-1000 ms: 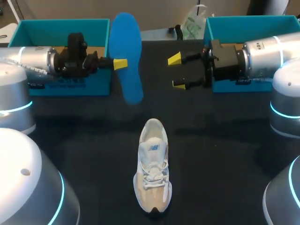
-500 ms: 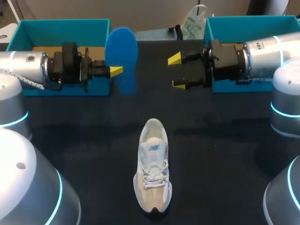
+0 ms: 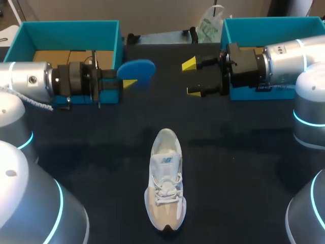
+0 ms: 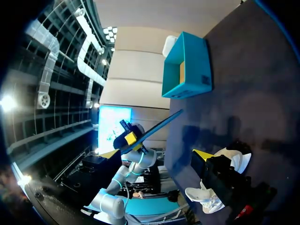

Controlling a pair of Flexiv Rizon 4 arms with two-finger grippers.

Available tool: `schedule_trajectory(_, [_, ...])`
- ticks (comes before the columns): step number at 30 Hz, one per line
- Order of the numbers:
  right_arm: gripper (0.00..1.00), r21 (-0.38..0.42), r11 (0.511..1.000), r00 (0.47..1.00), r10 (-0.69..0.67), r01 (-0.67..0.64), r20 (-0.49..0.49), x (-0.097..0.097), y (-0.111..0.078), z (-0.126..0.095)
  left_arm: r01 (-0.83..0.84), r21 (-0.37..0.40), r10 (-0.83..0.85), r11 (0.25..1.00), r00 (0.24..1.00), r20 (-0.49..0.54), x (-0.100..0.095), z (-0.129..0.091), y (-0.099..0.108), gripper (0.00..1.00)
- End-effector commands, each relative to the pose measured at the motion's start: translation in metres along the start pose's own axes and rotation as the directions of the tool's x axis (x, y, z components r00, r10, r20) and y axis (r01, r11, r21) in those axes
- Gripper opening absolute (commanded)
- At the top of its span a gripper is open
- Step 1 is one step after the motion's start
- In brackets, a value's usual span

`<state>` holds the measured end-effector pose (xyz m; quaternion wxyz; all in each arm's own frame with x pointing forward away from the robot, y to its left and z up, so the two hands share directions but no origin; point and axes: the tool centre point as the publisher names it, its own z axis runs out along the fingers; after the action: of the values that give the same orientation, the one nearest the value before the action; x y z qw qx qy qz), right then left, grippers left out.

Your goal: Take the shoe out of the shoebox, open the shoe tongue, remove and reinsert the insole, then place the shoe into the shoebox

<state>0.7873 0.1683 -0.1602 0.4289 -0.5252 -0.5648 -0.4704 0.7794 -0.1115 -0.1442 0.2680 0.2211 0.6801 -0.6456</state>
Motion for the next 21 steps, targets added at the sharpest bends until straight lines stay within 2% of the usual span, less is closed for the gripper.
schedule_trajectory(1, [1.0,-0.002,1.0,1.0,0.0,0.0,0.001,0.0,0.0,0.002,-0.303,0.02,0.303,0.953,0.952,0.037,-0.005,0.003,0.01,0.0])
schedule_trajectory(10, [1.0,-0.002,1.0,1.0,0.0,0.0,0.001,0.0,0.0,0.002,-0.303,0.02,0.303,0.953,0.952,0.037,-0.005,0.003,0.01,0.0])
schedule_trajectory(16, [1.0,-0.002,1.0,1.0,0.0,0.0,0.001,0.0,0.0,0.002,-0.517,0.005,0.517,0.856,0.856,0.009,-0.003,0.015,0.014,0.0])
schedule_trajectory(19, [1.0,-0.002,1.0,1.0,0.0,0.0,0.001,0.0,0.0,0.002,-0.623,-0.02,0.623,0.782,0.782,-0.003,0.0,0.018,0.013,0.0])
schedule_trajectory(20, [1.0,-0.002,1.0,1.0,0.0,0.0,0.001,0.0,0.0,0.002,-0.665,-0.053,0.665,0.745,0.747,-0.027,0.001,0.017,0.013,0.0])
schedule_trajectory(21, [1.0,-0.002,1.0,1.0,0.0,0.0,0.001,0.0,0.0,0.002,-0.715,-0.122,0.718,0.688,0.695,-0.03,0.002,0.015,0.013,0.0])
